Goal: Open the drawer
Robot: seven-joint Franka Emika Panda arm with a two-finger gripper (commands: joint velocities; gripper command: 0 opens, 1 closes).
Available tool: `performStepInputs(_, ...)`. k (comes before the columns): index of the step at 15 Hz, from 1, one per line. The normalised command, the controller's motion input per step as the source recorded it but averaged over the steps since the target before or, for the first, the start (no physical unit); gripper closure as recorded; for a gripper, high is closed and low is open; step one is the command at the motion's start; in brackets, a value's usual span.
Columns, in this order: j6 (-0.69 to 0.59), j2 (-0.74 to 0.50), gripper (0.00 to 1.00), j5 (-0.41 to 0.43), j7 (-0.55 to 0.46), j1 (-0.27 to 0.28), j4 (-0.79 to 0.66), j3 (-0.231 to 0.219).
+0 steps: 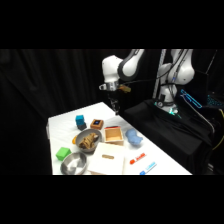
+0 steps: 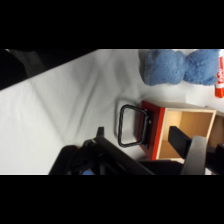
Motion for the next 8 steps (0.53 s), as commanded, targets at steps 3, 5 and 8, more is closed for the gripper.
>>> performStepInputs(3, -0.39, -0.26, 0.0, -0.251, 0.13, 0.285, 0.18, -0.31)
performStepInputs(5, -0.33, -0.15, 0.0, -0.166, 0.06, 0.221, 0.21, -0.219)
performStepInputs(8, -0.31, -0.1, 0.0, -0.088, -0.01, 0.189, 0.21, -0.163)
